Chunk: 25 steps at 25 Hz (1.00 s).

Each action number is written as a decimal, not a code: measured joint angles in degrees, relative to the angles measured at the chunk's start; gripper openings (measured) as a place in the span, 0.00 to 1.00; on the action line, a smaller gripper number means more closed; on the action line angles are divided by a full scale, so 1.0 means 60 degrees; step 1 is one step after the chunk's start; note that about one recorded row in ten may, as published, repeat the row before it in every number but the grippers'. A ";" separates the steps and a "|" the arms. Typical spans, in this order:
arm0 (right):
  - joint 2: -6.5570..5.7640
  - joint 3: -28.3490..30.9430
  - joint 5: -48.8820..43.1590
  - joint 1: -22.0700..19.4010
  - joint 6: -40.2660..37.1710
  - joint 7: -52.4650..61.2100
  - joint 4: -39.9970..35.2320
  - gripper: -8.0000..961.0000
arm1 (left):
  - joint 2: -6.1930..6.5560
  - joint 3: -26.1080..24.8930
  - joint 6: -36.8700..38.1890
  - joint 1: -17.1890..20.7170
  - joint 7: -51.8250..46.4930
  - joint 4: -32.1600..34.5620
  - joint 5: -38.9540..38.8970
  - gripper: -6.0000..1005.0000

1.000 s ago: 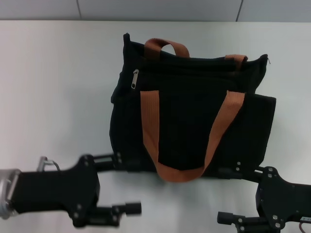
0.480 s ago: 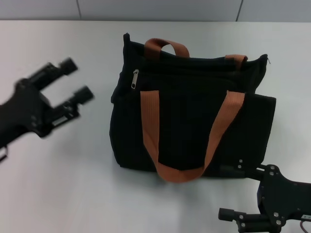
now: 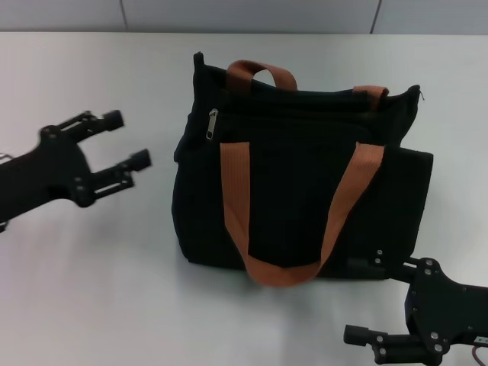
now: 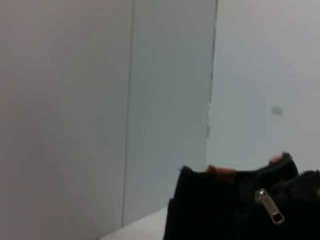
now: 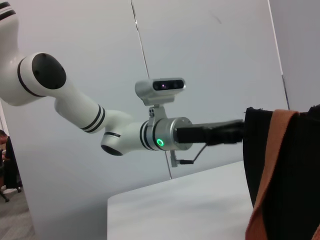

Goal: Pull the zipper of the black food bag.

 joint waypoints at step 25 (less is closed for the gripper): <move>0.0015 0.0134 -0.0001 0.0070 -0.0011 0.0059 0.0048 0.84 | -0.0622 0.0219 -0.1575 -0.1166 0.1996 0.0038 0.0539 0.67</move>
